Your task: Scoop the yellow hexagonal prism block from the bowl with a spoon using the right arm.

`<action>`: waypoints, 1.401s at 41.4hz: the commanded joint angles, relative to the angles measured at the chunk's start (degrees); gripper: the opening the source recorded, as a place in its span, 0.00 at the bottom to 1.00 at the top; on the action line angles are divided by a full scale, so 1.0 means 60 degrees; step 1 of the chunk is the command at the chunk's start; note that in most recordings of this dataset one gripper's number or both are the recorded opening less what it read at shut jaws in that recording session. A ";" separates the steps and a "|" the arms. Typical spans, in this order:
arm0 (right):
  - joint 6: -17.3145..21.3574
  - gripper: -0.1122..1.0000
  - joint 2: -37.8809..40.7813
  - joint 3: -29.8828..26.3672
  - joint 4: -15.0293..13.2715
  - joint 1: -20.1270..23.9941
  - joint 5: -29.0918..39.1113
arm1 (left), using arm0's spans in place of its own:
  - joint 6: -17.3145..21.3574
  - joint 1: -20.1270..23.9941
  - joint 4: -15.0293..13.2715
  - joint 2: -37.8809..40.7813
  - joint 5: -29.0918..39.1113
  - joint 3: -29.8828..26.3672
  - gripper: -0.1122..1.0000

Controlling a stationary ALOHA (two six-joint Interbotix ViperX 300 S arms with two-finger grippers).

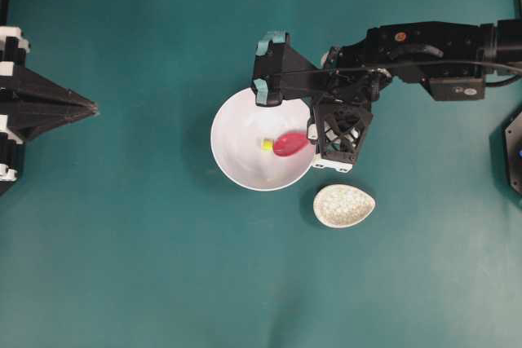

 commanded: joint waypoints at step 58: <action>-0.0117 0.33 -0.0117 -0.0322 0.0073 0.0176 -0.1758 | 0.0015 0.0000 0.0029 -0.0029 -0.0015 -0.0293 0.16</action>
